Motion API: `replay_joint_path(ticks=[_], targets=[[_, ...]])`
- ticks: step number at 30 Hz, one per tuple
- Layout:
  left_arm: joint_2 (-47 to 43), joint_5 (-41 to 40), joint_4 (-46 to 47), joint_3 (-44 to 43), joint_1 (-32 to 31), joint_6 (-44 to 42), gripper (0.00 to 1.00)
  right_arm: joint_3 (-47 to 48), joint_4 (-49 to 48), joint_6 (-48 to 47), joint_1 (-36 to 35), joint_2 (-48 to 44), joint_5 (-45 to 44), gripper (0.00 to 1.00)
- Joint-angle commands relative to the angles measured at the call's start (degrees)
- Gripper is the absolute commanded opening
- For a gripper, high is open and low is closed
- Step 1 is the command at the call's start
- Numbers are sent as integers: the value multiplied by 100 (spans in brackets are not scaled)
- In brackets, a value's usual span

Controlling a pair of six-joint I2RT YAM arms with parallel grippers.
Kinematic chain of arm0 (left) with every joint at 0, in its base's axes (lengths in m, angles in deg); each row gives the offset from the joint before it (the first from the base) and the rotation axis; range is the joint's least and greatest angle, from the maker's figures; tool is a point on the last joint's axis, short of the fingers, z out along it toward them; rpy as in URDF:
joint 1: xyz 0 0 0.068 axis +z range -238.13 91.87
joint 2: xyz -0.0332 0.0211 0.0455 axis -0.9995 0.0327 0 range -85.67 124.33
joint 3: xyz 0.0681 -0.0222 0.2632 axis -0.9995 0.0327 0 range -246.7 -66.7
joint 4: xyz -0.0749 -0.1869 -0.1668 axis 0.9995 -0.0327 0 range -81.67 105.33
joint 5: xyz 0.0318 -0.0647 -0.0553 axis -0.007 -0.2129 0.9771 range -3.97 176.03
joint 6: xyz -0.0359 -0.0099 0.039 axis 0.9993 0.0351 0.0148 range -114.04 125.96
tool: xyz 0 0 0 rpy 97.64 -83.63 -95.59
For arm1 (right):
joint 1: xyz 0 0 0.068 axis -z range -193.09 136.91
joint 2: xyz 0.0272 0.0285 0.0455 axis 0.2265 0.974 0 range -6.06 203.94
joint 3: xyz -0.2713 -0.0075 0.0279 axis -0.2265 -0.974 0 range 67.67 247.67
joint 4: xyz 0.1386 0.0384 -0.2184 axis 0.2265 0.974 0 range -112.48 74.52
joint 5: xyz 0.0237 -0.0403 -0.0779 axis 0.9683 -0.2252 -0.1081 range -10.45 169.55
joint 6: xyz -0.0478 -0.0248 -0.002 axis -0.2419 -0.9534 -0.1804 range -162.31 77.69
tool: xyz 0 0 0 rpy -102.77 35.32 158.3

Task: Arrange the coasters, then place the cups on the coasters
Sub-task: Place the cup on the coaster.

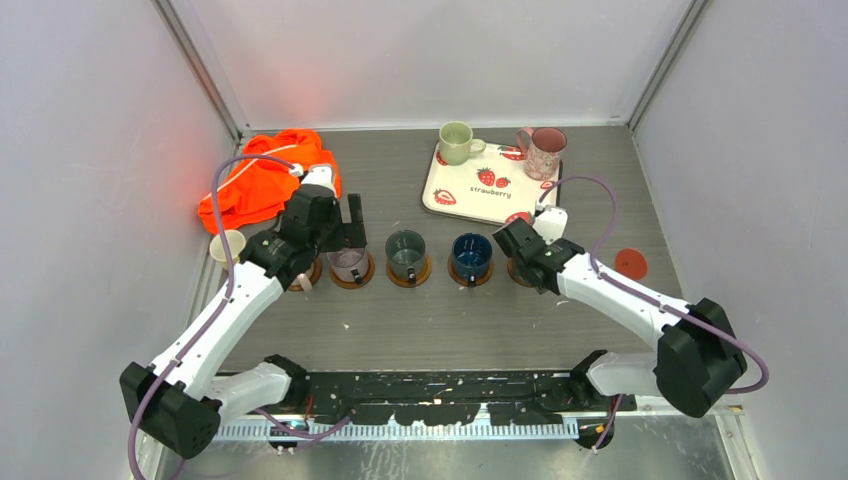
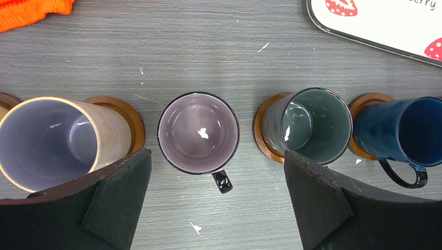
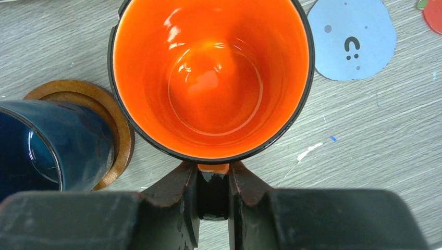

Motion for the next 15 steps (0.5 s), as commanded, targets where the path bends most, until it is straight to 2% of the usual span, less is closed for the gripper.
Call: replay_joint_path(ticks=[1,15], targets=[[-34,-9,195,-73,24,28,100,13,-585,185,-37,11,-376,0],[-26,-18,195,-61,24,19,100,-257,-787,281,-28,243,-501,1]])
